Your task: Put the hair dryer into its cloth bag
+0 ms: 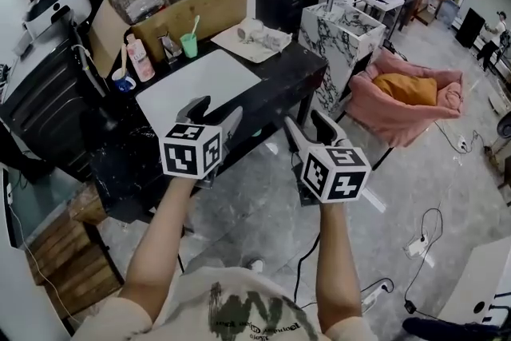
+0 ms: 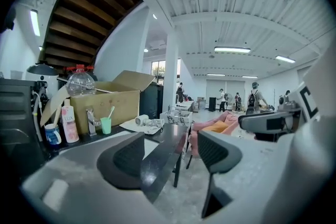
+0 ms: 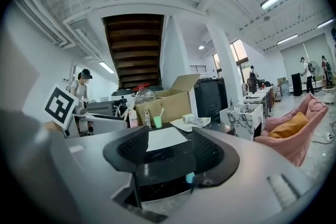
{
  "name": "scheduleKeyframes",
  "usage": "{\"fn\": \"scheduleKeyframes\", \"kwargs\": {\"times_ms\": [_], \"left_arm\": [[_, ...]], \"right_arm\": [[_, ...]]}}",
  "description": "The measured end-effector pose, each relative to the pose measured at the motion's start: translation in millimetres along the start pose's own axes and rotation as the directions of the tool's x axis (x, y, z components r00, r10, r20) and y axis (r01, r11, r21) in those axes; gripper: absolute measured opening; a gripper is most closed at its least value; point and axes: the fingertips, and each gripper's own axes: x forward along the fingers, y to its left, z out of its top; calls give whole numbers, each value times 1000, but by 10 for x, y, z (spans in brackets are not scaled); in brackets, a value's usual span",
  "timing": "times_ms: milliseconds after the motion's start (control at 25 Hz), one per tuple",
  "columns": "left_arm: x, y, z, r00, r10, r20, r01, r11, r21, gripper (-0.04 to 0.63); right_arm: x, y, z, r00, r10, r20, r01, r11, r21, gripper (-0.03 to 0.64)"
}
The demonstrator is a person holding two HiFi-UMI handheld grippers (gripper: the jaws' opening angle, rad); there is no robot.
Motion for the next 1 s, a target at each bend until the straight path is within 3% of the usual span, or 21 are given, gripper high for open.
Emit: {"fn": "scheduleKeyframes", "kwargs": {"times_ms": [400, 1000], "left_arm": [[161, 157, 135, 999, 36, 36, -35, 999, -17, 370], [1038, 582, 350, 996, 75, 43, -75, 997, -12, 370]], "right_arm": [[245, -69, 85, 999, 37, -12, -38, 999, -33, 311], [1113, -581, 204, 998, 45, -44, -47, 997, -53, 319]]}}
